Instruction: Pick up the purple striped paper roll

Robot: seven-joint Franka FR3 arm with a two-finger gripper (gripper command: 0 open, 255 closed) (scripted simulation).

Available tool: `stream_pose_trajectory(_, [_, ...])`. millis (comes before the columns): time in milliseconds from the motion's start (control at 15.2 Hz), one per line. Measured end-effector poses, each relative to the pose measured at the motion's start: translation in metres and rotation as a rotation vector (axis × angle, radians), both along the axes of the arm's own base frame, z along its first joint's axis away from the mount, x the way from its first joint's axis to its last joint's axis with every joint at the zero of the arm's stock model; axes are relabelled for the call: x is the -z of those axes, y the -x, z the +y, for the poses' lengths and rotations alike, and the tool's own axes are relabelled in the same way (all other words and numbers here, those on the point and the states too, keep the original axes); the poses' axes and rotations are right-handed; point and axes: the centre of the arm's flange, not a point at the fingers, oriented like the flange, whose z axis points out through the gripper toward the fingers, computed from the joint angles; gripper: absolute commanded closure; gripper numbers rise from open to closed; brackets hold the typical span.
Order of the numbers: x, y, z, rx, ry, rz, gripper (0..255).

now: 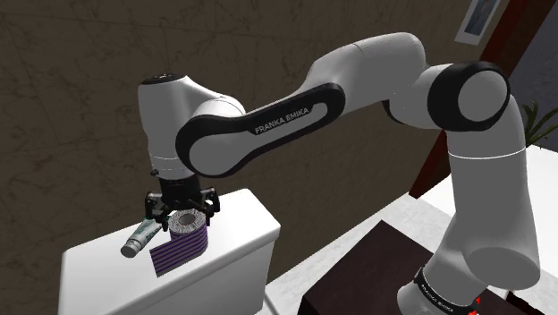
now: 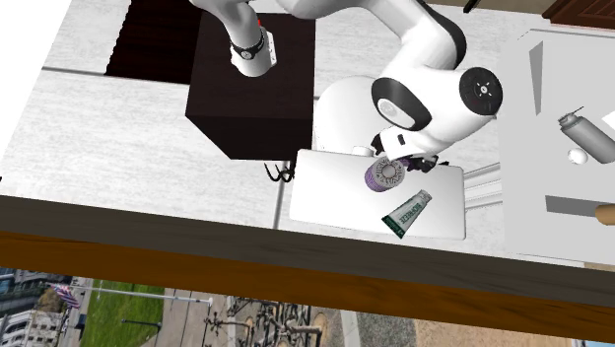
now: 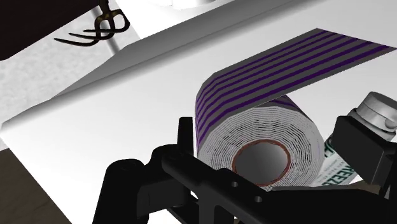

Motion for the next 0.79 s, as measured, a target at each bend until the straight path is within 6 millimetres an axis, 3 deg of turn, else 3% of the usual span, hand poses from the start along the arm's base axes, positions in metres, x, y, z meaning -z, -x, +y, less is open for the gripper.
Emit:
stream_pose_trajectory(462, [0.038, -0.003, 0.004, 0.006, 0.002, 0.0, 0])
stream_pose_trajectory(528, [0.04, -0.003, 0.004, 0.006, 0.002, 0.0, 255])
stream_pose_trajectory(792, [0.04, -0.003, 0.004, 0.006, 0.0, -0.003, 255])
